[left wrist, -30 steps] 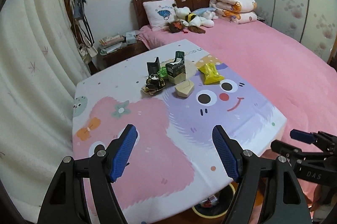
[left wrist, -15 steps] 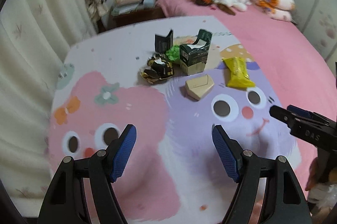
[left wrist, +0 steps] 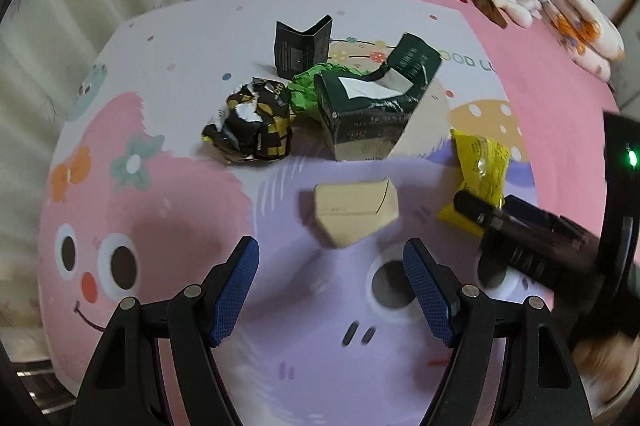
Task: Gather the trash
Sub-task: 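Grasp the yellow snack bag with the right tool while the left tool grasps the beige box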
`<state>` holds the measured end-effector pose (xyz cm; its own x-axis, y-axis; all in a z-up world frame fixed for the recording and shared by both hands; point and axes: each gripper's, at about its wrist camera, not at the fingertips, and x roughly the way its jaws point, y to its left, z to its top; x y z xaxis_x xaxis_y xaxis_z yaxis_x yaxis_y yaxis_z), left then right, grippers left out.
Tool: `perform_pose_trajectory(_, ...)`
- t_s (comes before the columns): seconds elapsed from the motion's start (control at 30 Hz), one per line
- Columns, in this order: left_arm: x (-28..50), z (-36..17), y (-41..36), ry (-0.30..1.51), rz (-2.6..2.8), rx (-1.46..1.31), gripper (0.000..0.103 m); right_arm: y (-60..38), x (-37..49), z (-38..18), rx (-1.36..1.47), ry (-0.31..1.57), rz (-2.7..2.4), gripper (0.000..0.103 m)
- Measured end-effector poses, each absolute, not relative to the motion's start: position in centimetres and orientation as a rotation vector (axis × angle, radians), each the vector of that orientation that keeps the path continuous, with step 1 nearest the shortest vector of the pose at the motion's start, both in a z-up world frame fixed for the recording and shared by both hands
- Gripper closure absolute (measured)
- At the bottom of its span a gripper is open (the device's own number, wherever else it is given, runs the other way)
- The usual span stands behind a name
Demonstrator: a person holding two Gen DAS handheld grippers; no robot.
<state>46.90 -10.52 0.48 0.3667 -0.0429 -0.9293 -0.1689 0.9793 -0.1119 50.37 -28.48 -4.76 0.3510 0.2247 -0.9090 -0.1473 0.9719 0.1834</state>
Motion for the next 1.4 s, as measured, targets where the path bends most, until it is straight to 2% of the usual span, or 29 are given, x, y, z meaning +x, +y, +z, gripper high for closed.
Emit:
perform_pose_trajectory(0.2,49.7,-1.9,-11.2,1.236,0.124,-0.223,0.027,-27.1,49.7,-5.2,-0.065,1.125,0.287,0.033)
perform_pose_trajectory(0.33,51.2,-2.9,-11.8,1.258,0.133,-0.223,0.027,-27.2,49.4,-5.3,-0.088,1.103,0.297,0.04)
perform_pose_trajectory(0.57,52.6,-4.7,-12.7,1.299,0.161,-0.209,0.027,-27.7,49.5,-5.2,-0.078,1.102,0.313,0.045)
perform_pose_trajectory(0.63,52.9,-5.2,-12.6,1.309,0.163,-0.217,0.032,-27.9,49.3,-5.1,-0.075,1.098,0.312,0.046)
perform_pose_trajectory(0.7,53.1,-5.7,-12.5,1.322,0.156,-0.234,0.04,-28.1,49.0,-4.9,-0.075,1.093,0.308,0.05)
perform_pose_trajectory(0.8,53.1,-5.9,-12.7,1.312,0.163,-0.231,0.041,-28.3,48.7,-4.8,-0.088,1.083,0.295,0.06)
perform_pose_trajectory(0.83,53.0,-5.9,-12.7,1.309,0.162,-0.23,0.041,-28.5,48.6,-4.8,-0.087,1.078,0.291,0.068)
perform_pose_trajectory(0.97,52.3,-5.7,-12.9,1.292,0.168,-0.214,0.042,-29.3,48.7,-4.6,-0.033,1.087,0.317,0.081)
perform_pose_trajectory(1.4,45.7,-1.9,-11.0,1.217,0.153,-0.189,0.042,-30.1,45.1,-1.9,0.111,1.086,0.354,0.083)
